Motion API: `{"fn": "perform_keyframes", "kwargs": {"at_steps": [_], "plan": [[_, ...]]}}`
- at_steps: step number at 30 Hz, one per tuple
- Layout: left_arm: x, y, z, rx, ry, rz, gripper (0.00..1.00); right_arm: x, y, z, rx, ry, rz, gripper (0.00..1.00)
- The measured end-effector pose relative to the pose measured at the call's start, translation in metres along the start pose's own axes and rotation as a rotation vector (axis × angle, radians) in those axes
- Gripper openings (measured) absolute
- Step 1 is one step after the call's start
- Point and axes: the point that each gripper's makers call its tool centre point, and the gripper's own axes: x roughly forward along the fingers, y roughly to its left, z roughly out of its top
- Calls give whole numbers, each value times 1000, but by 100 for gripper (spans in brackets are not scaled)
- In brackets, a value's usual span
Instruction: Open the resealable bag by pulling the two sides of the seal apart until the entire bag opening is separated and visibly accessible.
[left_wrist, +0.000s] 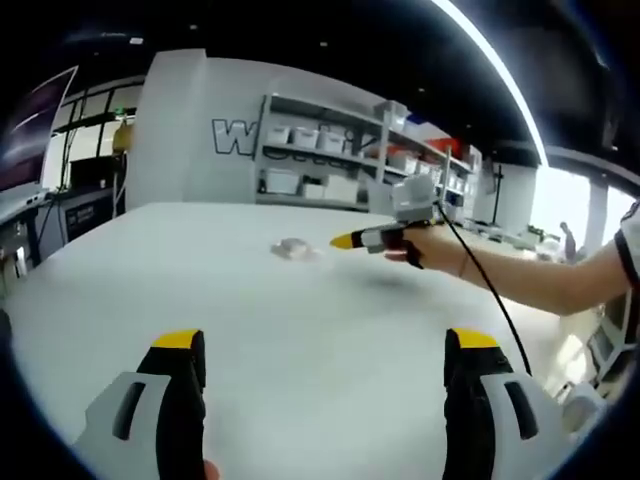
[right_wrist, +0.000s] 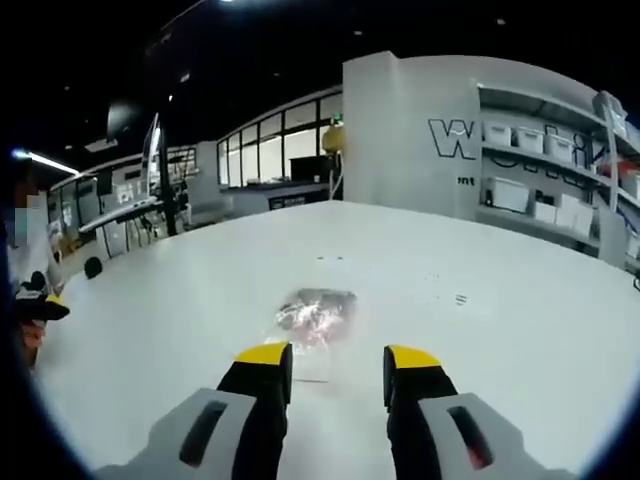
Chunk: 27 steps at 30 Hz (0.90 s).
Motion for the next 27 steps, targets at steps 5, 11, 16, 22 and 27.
{"fn": "perform_keyframes", "kwargs": {"at_steps": [5,11,16,22,27], "plan": [[2,1,0,5,3,1,99,5,-1,-3,-10,8,-3,32],[2,3,-3,1,11,8,99,18,0,-7,-39,37,6,31],[1,6,-4,0,15,15,99,26,0,-10,-53,53,-2,30],[3,7,-4,-2,12,21,99,30,1,-10,-67,61,-1,28],[3,7,-12,10,49,26,99,36,3,-17,-113,97,-1,27]]}}
